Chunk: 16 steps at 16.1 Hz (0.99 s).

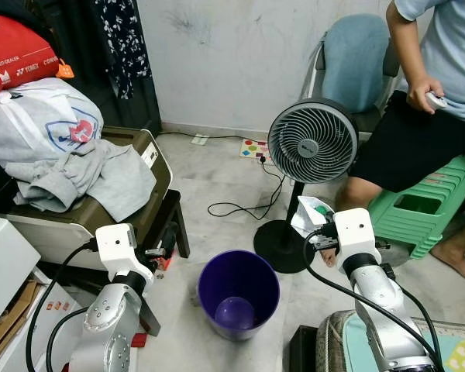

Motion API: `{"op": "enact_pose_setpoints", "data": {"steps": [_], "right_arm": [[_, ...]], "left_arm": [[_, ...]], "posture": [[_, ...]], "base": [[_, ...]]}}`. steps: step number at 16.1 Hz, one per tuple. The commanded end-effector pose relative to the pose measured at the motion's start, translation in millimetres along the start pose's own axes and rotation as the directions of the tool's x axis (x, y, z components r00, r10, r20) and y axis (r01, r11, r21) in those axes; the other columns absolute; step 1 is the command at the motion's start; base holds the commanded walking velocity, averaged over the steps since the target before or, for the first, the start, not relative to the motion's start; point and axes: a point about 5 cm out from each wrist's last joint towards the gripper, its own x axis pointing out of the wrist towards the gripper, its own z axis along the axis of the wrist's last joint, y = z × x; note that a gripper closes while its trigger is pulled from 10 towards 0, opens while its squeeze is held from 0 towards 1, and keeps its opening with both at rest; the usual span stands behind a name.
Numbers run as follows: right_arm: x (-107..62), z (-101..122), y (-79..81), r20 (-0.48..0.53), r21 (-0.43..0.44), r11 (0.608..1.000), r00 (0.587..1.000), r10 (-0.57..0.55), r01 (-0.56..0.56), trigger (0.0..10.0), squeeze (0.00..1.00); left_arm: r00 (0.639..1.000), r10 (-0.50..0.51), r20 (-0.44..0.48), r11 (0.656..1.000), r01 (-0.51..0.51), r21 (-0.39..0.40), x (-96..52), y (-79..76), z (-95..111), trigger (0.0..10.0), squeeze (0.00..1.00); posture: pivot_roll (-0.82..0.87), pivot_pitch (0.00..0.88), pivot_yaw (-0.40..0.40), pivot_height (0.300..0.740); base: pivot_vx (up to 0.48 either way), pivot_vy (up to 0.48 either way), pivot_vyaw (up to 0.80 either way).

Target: Clean up the room

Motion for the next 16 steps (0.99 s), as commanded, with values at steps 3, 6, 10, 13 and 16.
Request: {"op": "enact_pose_setpoints", "data": {"steps": [3, 6, 10, 13, 16], "right_arm": [[3.7, 1.0, -2.8, 0.009, -0.004, 1.000, 1.000, 0.000, 0.000, 10.0, 0.00], [2.8, -0.6, -3.3, 0.008, -0.007, 1.000, 1.000, -0.002, 0.002, 10.0, 0.00], [2.7, -2.0, -4.7, 0.007, -0.008, 1.000, 1.000, -0.006, 0.007, 10.0, 0.00], [2.1, -2.7, -4.5, 0.004, -0.011, 1.000, 1.000, -0.004, 0.004, 10.0, 0.00], [1.0, -4.6, -4.1, -0.001, -0.007, 1.000, 1.000, -0.014, 0.014, 10.0, 0.00]], "left_arm": [[1.000, 0.007, 0.007, 1.000, -0.007, 0.012, -0.4, 0.1, 2.0, 10.0, 0.00], [1.000, 0.004, 0.009, 1.000, -0.004, 0.011, -0.4, 0.1, 1.8, 10.0, 0.00], [1.000, 0.004, 0.010, 1.000, -0.004, 0.003, 0.7, 0.1, 3.0, 10.0, 0.00], [1.000, 0.014, 0.004, 1.000, -0.014, -0.013, -0.9, 2.3, 1.7, 10.0, 0.00], [1.000, -0.001, -0.010, 1.000, 0.001, -0.010, -1.5, 0.9, -0.3, 10.0, 0.00]], "posture": [[-0.02, 0.000, 0.016, 0.740], [-0.03, 0.000, 0.022, 0.740], [-0.04, 0.000, 0.020, 0.740], [-0.05, 0.000, 0.025, 0.740], [-0.05, 0.000, 0.035, 0.740]], "base": [[0.000, 0.000, 0.00], [0.000, 0.000, 0.00], [0.000, 0.000, 0.00], [0.000, 0.000, 0.00], [0.000, 0.000, 0.00]]}}
